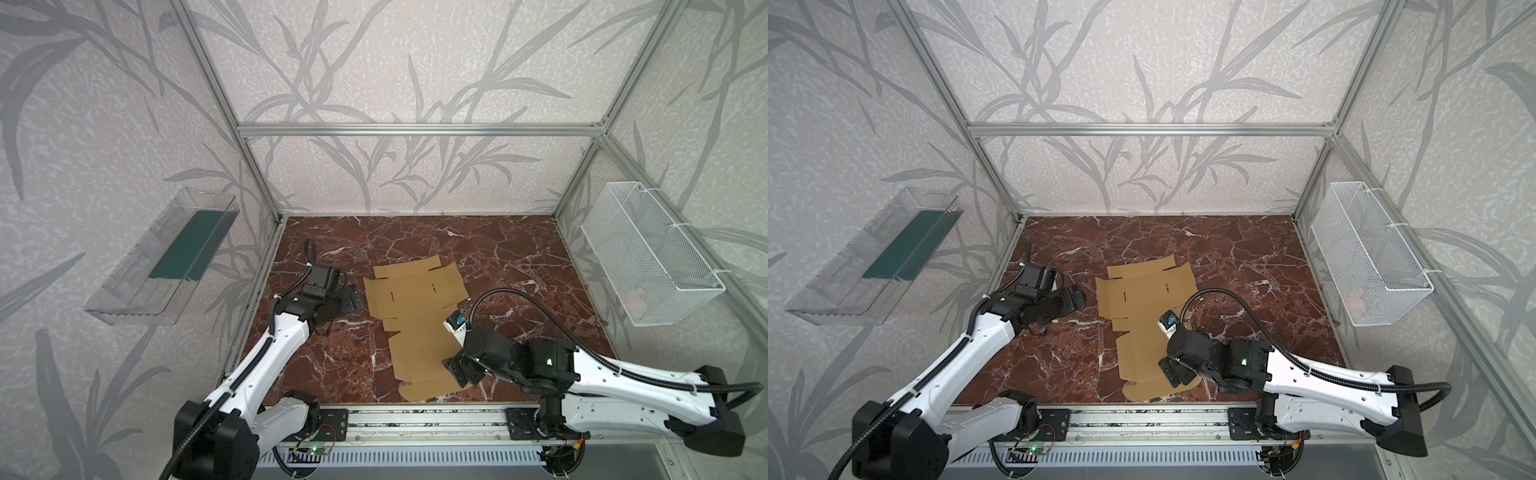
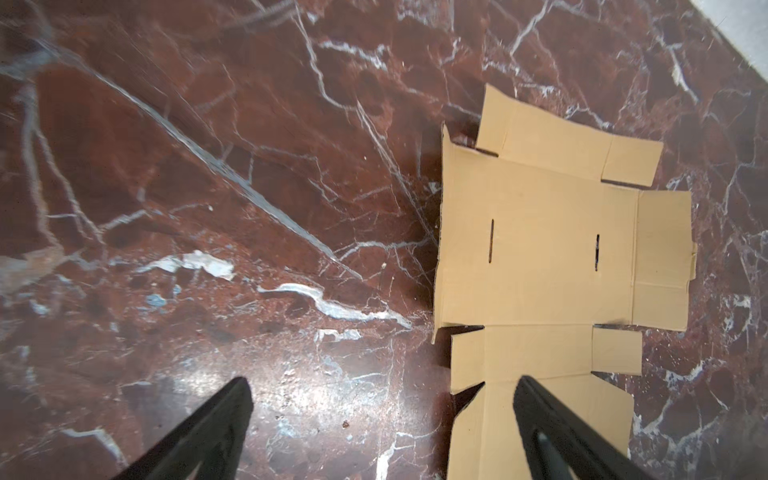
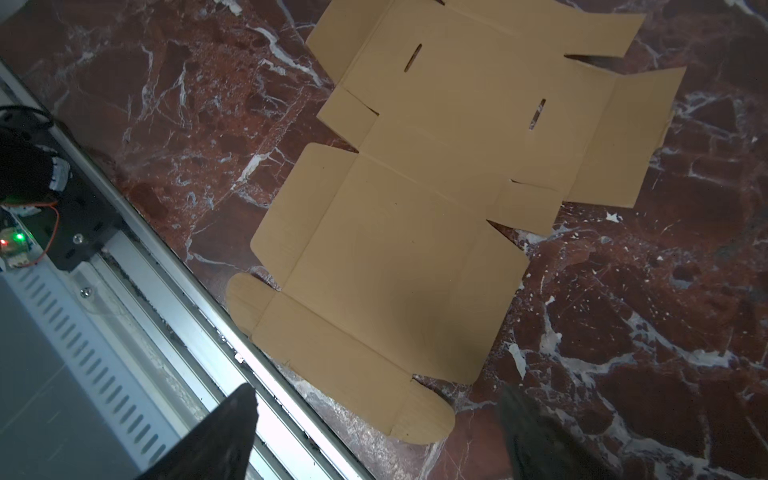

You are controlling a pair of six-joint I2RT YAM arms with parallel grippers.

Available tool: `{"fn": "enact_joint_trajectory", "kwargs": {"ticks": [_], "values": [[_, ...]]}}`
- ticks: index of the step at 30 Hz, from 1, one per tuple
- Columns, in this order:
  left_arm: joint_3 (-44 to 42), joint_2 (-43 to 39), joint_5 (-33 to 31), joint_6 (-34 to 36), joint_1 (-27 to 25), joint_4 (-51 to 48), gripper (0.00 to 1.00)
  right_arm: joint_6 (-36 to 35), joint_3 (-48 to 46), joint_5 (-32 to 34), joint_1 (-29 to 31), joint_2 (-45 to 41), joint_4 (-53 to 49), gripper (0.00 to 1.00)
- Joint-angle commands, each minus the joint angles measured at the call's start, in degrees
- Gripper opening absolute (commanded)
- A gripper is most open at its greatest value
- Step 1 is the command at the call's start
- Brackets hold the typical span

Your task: Fold the paper box

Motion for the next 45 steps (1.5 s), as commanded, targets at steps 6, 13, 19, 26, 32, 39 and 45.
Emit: {"fn": "enact_joint_trajectory", "kwargs": {"ticks": [6,13,19,26,32,39,45], "values": [[1.4,9.3,4.6,-3.2,0.1,6.4,0.96,0.7,-4.7,-13.2,-9.3,-0.6,7.0,0.91],[3.1,16.4,5.7,-4.2,-0.2,10.0,0.84,1.8,-7.4,-14.3,-12.4,-1.7,9.6,0.9],[3.4,19.4,6.9,-5.5,-1.1,14.3,0.74,2.1,-8.8,-15.0,-13.4,-3.0,10.3,0.91],[3.7,23.1,7.5,-6.0,-2.3,17.0,0.61,2.3,-9.3,-14.8,-13.9,-3.7,10.3,0.9],[4.0,24.6,7.4,-6.2,-2.7,17.9,0.49,2.5,-9.6,-14.6,-14.3,-4.6,10.4,0.9],[3.5,25.0,7.7,-6.7,-2.9,19.1,0.36,3.1,-10.3,-14.5,-14.3,-4.8,10.8,0.9],[3.4,25.2,7.7,-6.9,-3.3,19.5,0.28,3.5,-10.7,-14.2,-14.4,-5.0,11.1,0.91]]}}
